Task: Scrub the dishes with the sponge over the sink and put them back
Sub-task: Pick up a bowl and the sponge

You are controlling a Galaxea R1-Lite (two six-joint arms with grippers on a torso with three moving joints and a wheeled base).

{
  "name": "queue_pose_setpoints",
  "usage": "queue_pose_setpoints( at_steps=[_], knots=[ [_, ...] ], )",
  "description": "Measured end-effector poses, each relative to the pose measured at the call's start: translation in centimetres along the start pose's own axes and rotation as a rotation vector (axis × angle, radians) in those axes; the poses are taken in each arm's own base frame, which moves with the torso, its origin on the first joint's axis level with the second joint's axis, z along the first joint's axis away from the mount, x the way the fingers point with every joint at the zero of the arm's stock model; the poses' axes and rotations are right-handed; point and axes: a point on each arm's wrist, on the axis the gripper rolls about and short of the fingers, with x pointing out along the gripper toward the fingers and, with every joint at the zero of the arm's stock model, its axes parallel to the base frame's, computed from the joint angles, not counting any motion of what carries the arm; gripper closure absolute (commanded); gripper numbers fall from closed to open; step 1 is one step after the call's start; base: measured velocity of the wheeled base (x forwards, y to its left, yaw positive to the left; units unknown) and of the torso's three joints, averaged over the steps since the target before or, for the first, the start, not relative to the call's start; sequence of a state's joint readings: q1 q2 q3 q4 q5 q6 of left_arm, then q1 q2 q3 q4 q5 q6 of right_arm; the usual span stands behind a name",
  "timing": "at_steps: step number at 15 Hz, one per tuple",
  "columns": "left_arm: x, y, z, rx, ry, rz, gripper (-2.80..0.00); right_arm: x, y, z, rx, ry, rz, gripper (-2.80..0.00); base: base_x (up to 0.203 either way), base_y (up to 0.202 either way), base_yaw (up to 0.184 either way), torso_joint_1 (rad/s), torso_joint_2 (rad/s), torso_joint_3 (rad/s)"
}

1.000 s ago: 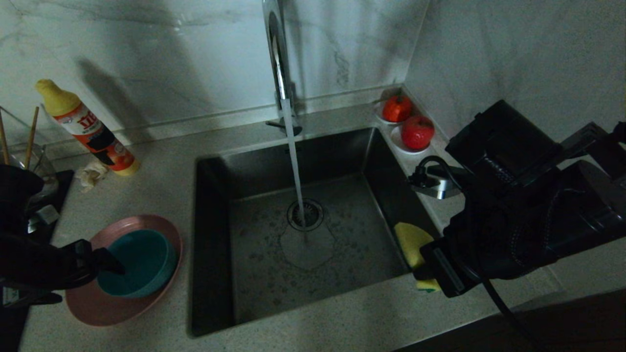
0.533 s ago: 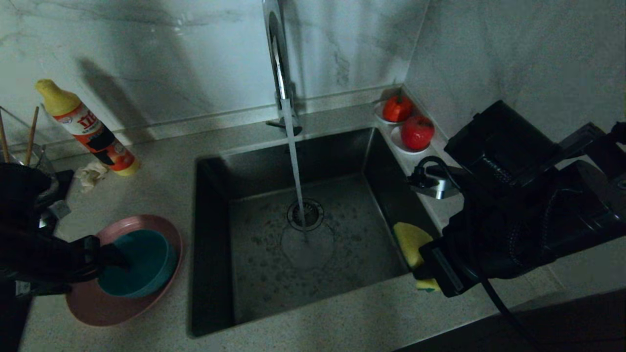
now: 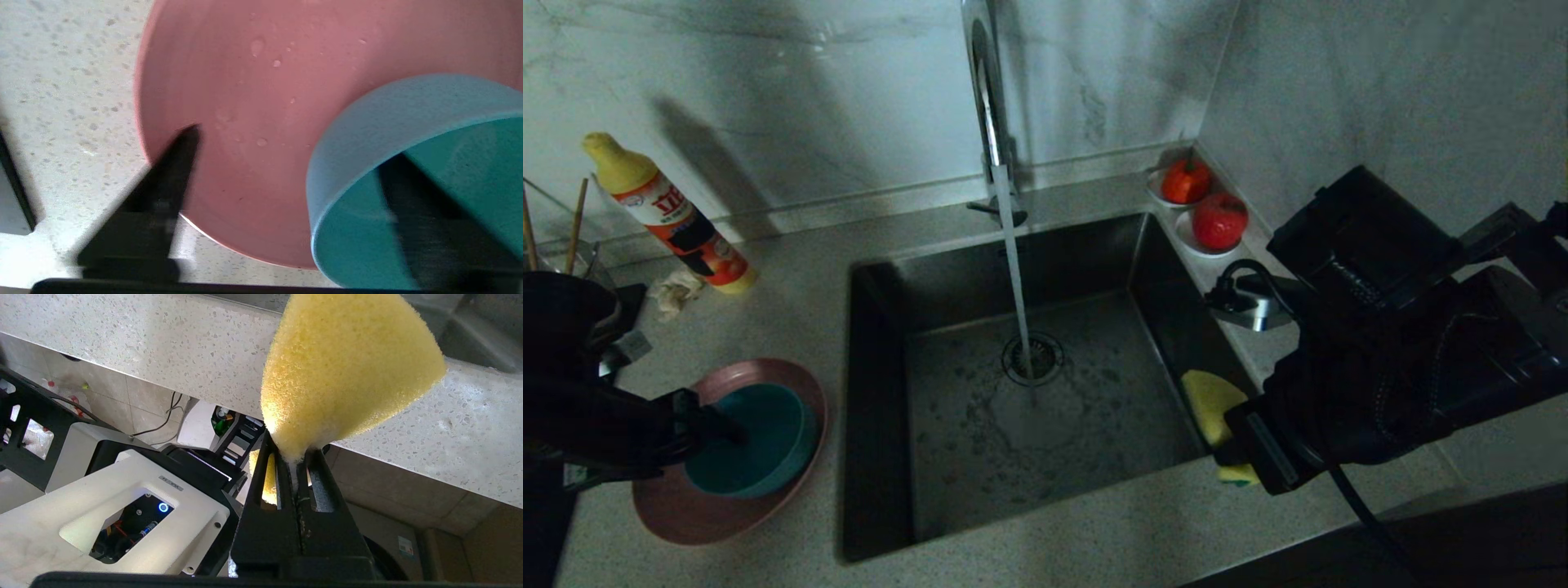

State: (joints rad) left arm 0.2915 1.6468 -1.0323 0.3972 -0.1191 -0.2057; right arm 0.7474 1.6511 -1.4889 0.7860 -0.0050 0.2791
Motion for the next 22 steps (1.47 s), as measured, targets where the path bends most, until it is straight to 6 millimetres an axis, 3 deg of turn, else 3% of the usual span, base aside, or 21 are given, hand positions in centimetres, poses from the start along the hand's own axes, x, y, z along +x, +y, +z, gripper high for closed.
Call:
queue_pose_setpoints(
  at_steps=[13, 16, 22],
  knots=[
    [-0.7, -0.1, 0.3, -0.004, -0.022, -0.008, 0.0, -0.4, 0.0, -0.1, -0.001, 0.005, 0.0, 0.0, 0.0, 0.0, 0.0, 0.0, 0.0, 0.0],
    [-2.4, -0.3, 0.2, 0.0, -0.054, -0.014, 0.0, -0.6, 0.0, -0.1, 0.0, 0.0, 0.003, 0.0, 0.0, 0.0, 0.0, 0.0, 0.0, 0.0],
    [-8.4, -1.3, 1.3, 0.013, -0.148, -0.031, 0.0, -1.4, -0.1, -0.3, 0.001, -0.02, 0.008, 0.0, 0.0, 0.0, 0.0, 0.0, 0.0, 0.0]
  ],
)
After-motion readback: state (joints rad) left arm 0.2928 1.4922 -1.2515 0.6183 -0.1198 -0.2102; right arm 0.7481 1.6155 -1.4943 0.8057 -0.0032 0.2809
